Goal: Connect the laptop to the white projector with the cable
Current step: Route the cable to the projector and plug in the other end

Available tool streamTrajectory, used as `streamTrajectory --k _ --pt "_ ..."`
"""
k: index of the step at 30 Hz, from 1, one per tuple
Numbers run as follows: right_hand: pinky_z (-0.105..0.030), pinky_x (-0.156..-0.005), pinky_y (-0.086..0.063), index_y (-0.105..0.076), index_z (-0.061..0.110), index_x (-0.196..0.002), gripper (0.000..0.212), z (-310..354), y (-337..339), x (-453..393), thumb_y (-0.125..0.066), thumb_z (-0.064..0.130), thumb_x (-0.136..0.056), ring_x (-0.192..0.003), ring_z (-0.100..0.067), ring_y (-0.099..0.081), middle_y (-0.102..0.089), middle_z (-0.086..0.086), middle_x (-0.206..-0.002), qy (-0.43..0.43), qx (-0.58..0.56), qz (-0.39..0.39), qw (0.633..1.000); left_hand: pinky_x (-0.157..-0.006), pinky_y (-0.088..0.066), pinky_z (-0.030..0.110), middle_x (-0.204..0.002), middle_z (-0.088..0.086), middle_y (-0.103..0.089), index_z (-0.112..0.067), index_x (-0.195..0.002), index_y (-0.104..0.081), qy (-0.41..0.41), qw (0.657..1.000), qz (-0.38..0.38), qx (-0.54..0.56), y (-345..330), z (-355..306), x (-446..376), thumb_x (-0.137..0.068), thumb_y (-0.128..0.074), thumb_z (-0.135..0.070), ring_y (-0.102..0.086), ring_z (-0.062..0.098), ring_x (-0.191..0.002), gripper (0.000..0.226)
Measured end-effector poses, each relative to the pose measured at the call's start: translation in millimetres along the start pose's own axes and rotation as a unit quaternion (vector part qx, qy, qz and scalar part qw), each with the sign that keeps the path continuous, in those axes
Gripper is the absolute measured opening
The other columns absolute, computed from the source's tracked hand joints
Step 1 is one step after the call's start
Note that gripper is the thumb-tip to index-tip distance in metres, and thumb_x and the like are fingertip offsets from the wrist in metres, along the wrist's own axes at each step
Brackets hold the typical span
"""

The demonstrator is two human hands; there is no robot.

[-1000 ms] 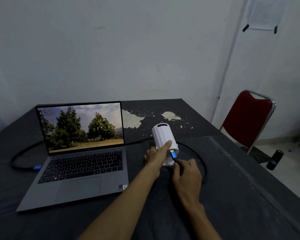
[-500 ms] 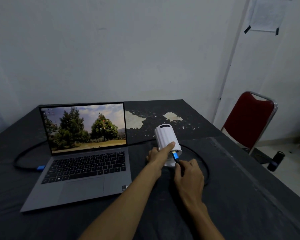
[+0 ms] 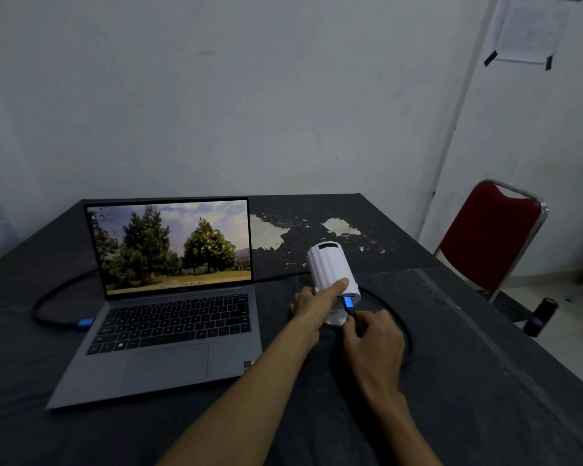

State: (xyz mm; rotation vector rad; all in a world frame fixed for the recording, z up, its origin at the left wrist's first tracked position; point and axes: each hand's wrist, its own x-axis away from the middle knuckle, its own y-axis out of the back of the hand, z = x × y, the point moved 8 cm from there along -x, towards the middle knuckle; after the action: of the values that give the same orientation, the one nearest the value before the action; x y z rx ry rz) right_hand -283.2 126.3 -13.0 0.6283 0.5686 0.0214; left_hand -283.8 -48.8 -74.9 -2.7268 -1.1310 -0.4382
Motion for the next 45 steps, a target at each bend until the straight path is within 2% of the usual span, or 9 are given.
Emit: streamTrajectory --k 13,18,21,25,27,30,33,40,45 --pt "-0.018 -0.053 -0.031 -0.066 0.013 -0.068 0.021 2 -2 -4 -0.07 0.011 -0.088 -0.058 -0.006 -0.047 -0.049 0.002 -0.069 0.017 0.021 -0.007 1.0 -0.109 -0.048 0.046 -0.139 0.006 -0.05 -0.014 -0.137 -0.053 -0.008 0.999 0.004 -0.037 3 -7 11 -0.057 -0.079 -0.071 -0.047 0.027 -0.132 0.102" --pt "-0.015 -0.055 -0.029 -0.067 0.011 -0.069 0.019 1 -6 -4 -0.071 0.007 -0.087 -0.059 -0.006 -0.048 -0.049 0.002 -0.069 0.018 0.011 -0.017 1.0 -0.108 -0.048 0.046 -0.143 0.007 -0.048 -0.015 -0.14 -0.052 -0.003 0.999 0.012 -0.045 2 -12 16 -0.048 -0.075 -0.074 -0.045 0.027 -0.133 0.112" --pt "-0.014 -0.057 -0.028 -0.069 0.01 -0.072 0.016 0 -6 -2 -0.072 0.006 -0.087 -0.059 -0.007 -0.048 -0.049 0.001 -0.069 0.018 -0.006 -0.027 0.999 -0.109 -0.045 0.043 -0.146 0.005 -0.045 -0.013 -0.143 -0.05 -0.012 0.998 0.016 -0.057 4 -12 14 -0.062 -0.077 -0.07 -0.04 0.027 -0.137 0.102" --pt "-0.02 -0.055 -0.037 -0.073 0.011 -0.083 0.007 -4 -10 5 -0.073 0.008 -0.09 -0.06 -0.008 -0.051 -0.051 0.001 -0.075 0.019 -0.026 -0.033 0.999 -0.103 -0.053 0.047 -0.136 0.004 -0.056 -0.018 -0.13 -0.056 -0.013 0.999 -0.005 -0.04 5 -11 22 -0.05 -0.08 -0.077 -0.056 0.026 -0.124 0.102" --pt "-0.024 -0.055 -0.041 -0.074 0.012 -0.085 0.005 -6 -10 5 -0.073 0.011 -0.09 -0.061 -0.007 -0.052 -0.052 0.002 -0.076 0.018 -0.033 -0.031 0.999 -0.099 -0.056 0.048 -0.135 0.006 -0.057 -0.018 -0.13 -0.048 -0.04 0.998 -0.042 -0.036 7 -16 28 -0.052 -0.08 -0.074 -0.06 0.026 -0.119 0.102" --pt "-0.027 -0.056 -0.044 -0.074 0.013 -0.087 0.003 -7 -11 5 -0.074 0.013 -0.09 -0.062 -0.006 -0.054 -0.053 0.003 -0.079 0.011 -0.043 -0.026 0.999 -0.109 -0.047 0.051 -0.151 0.006 -0.039 -0.022 -0.156 -0.023 -0.146 0.978 -0.088 -0.12 7 -36 37 -0.072 -0.076 -0.063 -0.048 0.029 -0.135 0.108" --pt "-0.024 -0.056 -0.04 -0.074 0.015 -0.086 0.004 -5 -12 5 -0.075 0.016 -0.089 -0.061 -0.007 -0.054 -0.051 0.005 -0.078 0.02 -0.045 -0.019 0.999 -0.111 -0.043 0.047 -0.15 0.006 -0.037 -0.038 -0.163 -0.008 -0.195 0.962 -0.061 -0.179 -4 -52 41 -0.082 -0.071 -0.056 -0.045 0.031 -0.138 0.105" --pt "-0.035 -0.054 -0.046 -0.073 0.016 -0.09 0.001 -1 -16 7 -0.073 0.016 -0.091 -0.059 -0.018 -0.054 -0.052 0.004 -0.077 0.037 -0.011 -0.019 0.999 -0.114 -0.035 0.041 -0.161 0.008 -0.036 -0.033 -0.165 -0.012 -0.184 0.96 -0.013 -0.213 -8 -64 38 -0.088 -0.074 -0.044 -0.037 0.029 -0.146 0.099" --pt "-0.035 -0.067 -0.038 -0.076 0.016 -0.086 0.007 -4 -13 5 -0.077 0.009 -0.086 -0.057 -0.019 -0.054 -0.054 0.004 -0.074 0.048 0.031 -0.053 0.997 -0.114 -0.037 0.042 -0.156 0.009 -0.038 -0.037 -0.164 -0.012 -0.186 0.961 -0.039 -0.204 -9 -59 44 -0.087 -0.073 -0.048 -0.041 0.031 -0.142 0.099"
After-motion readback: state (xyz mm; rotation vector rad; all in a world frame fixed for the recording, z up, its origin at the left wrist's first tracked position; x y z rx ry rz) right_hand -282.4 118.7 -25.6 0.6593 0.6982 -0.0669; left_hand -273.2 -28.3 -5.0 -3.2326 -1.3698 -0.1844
